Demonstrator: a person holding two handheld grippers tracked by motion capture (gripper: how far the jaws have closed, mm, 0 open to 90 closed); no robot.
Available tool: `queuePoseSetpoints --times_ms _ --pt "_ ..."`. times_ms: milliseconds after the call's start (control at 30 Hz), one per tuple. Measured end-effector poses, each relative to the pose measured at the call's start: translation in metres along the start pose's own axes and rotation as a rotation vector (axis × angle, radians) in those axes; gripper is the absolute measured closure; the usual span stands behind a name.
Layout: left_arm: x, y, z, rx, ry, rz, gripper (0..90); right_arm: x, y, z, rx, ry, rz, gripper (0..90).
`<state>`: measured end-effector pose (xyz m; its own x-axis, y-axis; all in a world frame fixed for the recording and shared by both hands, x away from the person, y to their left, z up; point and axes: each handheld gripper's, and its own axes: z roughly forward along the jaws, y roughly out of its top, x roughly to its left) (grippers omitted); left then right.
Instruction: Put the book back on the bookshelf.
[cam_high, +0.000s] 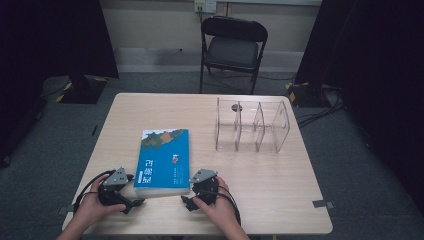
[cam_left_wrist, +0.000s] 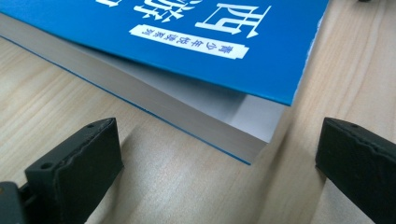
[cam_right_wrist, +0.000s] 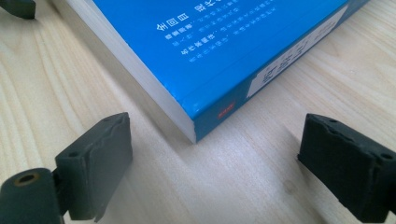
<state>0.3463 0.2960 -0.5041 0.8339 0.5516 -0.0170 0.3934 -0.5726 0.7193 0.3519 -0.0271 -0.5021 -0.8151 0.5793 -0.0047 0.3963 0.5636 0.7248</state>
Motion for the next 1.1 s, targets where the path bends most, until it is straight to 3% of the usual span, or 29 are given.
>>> queuePoseSetpoints --times_ms 167,367,867,933,1067,1100 --pt "0.000 0.004 0.001 0.020 0.004 -0.006 1.8 0.000 0.000 0.000 0.000 0.000 0.000 8.9" --pt "0.005 0.005 -0.006 0.026 0.027 -0.022 17.5 0.000 0.000 0.000 0.001 0.000 0.000 8.9" --pt "0.002 0.014 -0.005 0.076 0.025 -0.028 26.0 0.000 0.000 0.000 0.001 -0.001 0.000 8.8" --pt "0.000 0.018 -0.005 0.101 0.013 -0.009 28.8 0.000 0.000 0.000 0.001 -0.001 0.000 8.8" --pt "-0.001 0.021 -0.005 0.118 0.020 -0.028 30.7 0.000 0.000 0.000 0.000 -0.001 0.000 8.8" --pt "-0.002 0.023 -0.005 0.136 0.025 -0.015 31.2 0.000 0.000 0.000 0.001 -0.005 0.001 8.9"
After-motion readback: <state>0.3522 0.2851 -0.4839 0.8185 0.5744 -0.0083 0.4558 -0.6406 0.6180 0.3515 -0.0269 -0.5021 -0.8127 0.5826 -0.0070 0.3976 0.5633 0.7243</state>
